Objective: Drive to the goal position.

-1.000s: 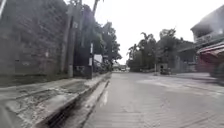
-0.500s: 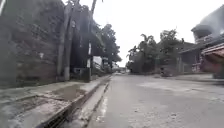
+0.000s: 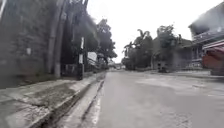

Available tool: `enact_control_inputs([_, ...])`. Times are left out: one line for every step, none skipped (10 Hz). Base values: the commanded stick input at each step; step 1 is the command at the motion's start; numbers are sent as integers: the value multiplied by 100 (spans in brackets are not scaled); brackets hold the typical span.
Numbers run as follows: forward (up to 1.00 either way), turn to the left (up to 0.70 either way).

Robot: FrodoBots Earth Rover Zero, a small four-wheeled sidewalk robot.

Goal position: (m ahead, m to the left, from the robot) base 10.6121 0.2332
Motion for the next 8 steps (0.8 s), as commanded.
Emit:
enact_control_inputs([70, -2])
enact_control_inputs([70, -7])
enact_control_inputs([70, -5])
enact_control_inputs([70, -2])
enact_control_inputs([70, 0])
enact_control_inputs([70, 0])
enact_control_inputs([70, 0])
enact_control_inputs([70, 0])
